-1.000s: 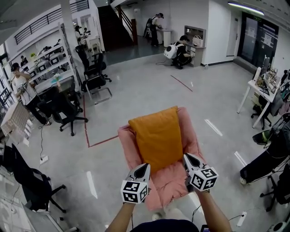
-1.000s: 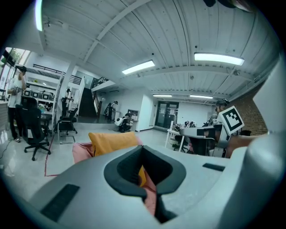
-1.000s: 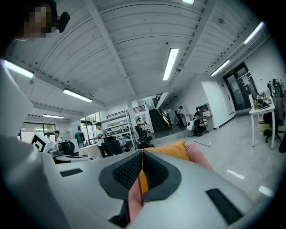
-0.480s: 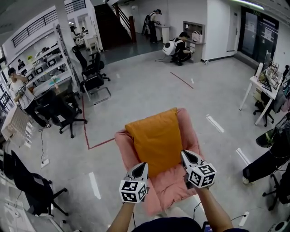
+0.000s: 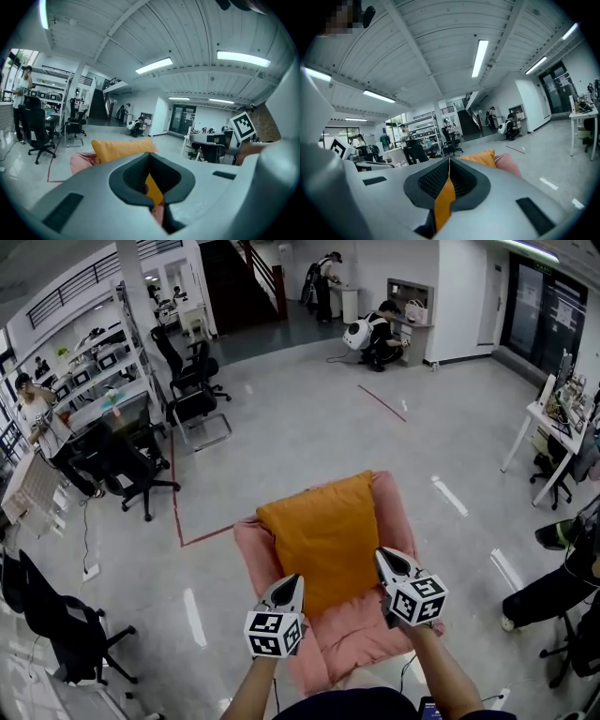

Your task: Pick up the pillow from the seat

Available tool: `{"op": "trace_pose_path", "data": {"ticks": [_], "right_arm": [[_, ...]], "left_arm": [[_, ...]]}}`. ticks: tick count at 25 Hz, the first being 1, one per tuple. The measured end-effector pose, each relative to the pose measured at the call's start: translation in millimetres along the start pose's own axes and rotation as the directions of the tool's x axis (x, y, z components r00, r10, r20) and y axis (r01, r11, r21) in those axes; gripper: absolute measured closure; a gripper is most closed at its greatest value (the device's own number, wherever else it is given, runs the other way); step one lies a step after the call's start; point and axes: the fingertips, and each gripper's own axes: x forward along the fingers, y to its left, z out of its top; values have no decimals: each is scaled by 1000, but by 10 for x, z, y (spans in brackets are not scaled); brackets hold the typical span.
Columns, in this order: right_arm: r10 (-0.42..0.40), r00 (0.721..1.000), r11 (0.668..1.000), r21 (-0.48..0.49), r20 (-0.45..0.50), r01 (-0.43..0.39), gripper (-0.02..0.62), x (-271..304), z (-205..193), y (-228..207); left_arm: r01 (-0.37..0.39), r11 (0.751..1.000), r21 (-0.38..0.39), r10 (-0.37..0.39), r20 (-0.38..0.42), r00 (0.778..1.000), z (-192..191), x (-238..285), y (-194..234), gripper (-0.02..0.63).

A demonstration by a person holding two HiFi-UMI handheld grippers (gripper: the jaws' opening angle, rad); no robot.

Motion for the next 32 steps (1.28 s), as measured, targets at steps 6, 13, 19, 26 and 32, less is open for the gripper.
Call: {"op": "trace_pose_path", "data": {"ticks": [6, 13, 19, 26, 32], "right_arm": [[25, 999, 1000, 16, -31, -25, 574, 285, -57, -151], [60, 997, 998, 5, -57, -60, 574, 505, -97, -274], [77, 994, 997, -2, -80, -77, 572, 638, -95, -431], [103, 989, 995, 1, -107, -103, 563, 859, -144, -587], [120, 981, 993, 14, -155, -119, 445, 1036, -228, -752]], "left_arm": [[-20, 999, -25, 19, -31, 999, -66, 211, 166, 601], [-59, 996, -59, 56, -55, 997, -112, 421, 326, 601], [-104, 991, -85, 99, -60, 993, -100, 612, 364, 600], [-119, 990, -82, 113, -75, 991, -93, 849, 454, 571], [-141, 984, -105, 133, -82, 988, -134, 1031, 561, 436]]}}
